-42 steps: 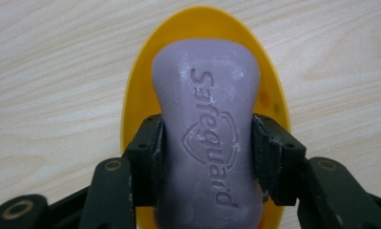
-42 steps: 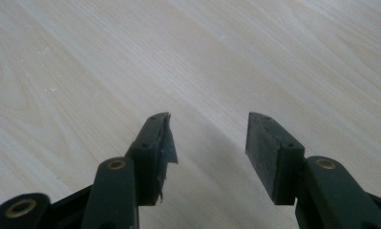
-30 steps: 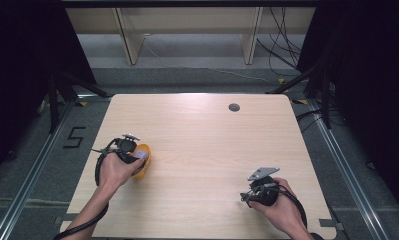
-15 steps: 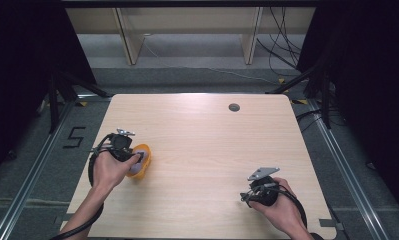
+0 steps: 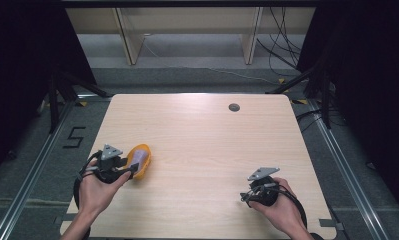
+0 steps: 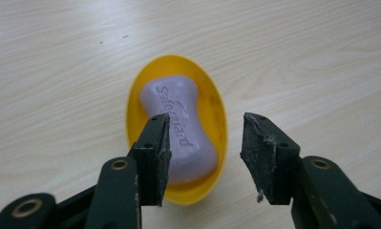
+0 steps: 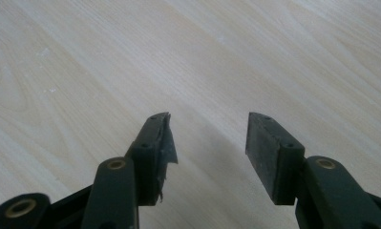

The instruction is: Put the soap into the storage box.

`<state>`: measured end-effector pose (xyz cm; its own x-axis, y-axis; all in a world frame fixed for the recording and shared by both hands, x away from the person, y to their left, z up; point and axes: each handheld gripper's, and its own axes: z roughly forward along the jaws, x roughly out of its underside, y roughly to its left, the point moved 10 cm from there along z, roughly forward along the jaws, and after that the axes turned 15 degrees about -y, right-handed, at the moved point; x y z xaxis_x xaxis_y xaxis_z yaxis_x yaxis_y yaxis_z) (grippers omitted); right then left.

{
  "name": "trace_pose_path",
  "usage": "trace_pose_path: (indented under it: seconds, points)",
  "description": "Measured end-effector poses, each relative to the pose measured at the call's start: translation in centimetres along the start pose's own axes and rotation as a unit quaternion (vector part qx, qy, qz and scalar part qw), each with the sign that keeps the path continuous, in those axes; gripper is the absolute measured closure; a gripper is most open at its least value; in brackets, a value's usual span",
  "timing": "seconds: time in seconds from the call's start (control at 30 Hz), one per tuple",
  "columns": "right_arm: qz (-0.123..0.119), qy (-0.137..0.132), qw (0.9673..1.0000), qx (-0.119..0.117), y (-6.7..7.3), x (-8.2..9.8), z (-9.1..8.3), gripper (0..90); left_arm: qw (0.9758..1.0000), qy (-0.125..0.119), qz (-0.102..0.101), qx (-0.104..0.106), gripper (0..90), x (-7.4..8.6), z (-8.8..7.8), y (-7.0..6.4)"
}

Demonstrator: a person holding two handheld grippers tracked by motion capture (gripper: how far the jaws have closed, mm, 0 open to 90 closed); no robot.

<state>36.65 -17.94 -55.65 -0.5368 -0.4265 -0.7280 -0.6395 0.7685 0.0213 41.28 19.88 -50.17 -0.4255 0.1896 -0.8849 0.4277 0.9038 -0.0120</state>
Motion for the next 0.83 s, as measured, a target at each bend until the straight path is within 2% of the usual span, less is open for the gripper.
trace_pose_path:
  seconds: [0.13,0.17,0.2,0.23,0.27,0.3,0.37,0.43,0.5,0.57,0.6,0.63,0.7,0.77,0.83]
  points:
    - [0.000,0.000,1.0000,0.000,0.0,0.0,0.0,50.9,0.9999,-0.005,0.009,0.002,51.4,0.9,-0.6,-0.3]
    - [0.001,0.002,1.0000,-0.003,0.0,0.0,0.0,50.9,0.9998,-0.021,-0.002,0.003,51.2,1.4,-0.7,-0.8]
    - [0.000,0.001,1.0000,-0.003,0.0,0.0,0.0,50.9,0.9998,-0.020,0.003,0.008,51.1,1.8,-0.9,-0.9]
    - [-0.003,0.003,1.0000,-0.004,0.0,0.1,-0.1,50.9,0.9994,-0.034,-0.008,0.003,51.1,2.0,-0.8,-1.2]
    - [0.000,0.004,1.0000,-0.003,0.0,0.1,-0.1,50.9,0.9991,-0.040,-0.010,0.006,51.1,2.4,-0.9,-1.4]
    - [-0.001,0.001,1.0000,0.000,0.0,0.0,-0.1,50.9,0.9991,-0.040,-0.010,0.006,51.1,2.4,-0.9,-1.4]
    - [-0.001,0.004,1.0000,-0.004,0.0,0.1,-0.1,50.9,0.9987,-0.049,-0.013,0.010,51.0,3.5,-1.2,-2.1]
    - [0.003,-0.001,1.0000,0.002,0.0,0.0,0.0,50.9,0.9980,-0.059,-0.019,0.015,50.9,4.2,-1.3,-2.5]
    - [0.002,-0.001,1.0000,-0.001,0.1,0.0,-0.1,50.9,0.9977,-0.063,-0.017,0.018,50.6,4.8,-1.6,-2.6]
    - [0.002,-0.001,1.0000,-0.002,0.1,-0.1,-0.1,50.9,0.9971,-0.072,-0.016,0.017,50.5,5.0,-1.8,-2.5]
    - [0.001,-0.001,1.0000,-0.003,0.1,-0.1,-0.1,50.9,0.9965,-0.079,-0.023,0.016,50.2,4.9,-1.9,-2.5]
    - [0.000,-0.002,1.0000,-0.002,0.1,-0.1,-0.1,50.9,0.9966,-0.079,-0.014,0.016,49.7,4.9,-2.0,-2.3]
    - [-0.003,-0.008,1.0000,0.001,0.0,-0.2,0.0,50.9,0.9958,-0.086,-0.023,0.025,48.8,5.0,-1.9,-2.5]
    - [-0.008,-0.014,0.9999,0.001,-0.1,-0.3,0.1,50.7,0.9955,-0.090,-0.013,0.026,48.0,4.9,-1.8,-2.6]
    - [-0.001,-0.023,0.9997,0.001,-0.1,-0.4,0.1,50.5,0.9948,-0.096,-0.018,0.030,46.5,4.8,-1.7,-2.9]
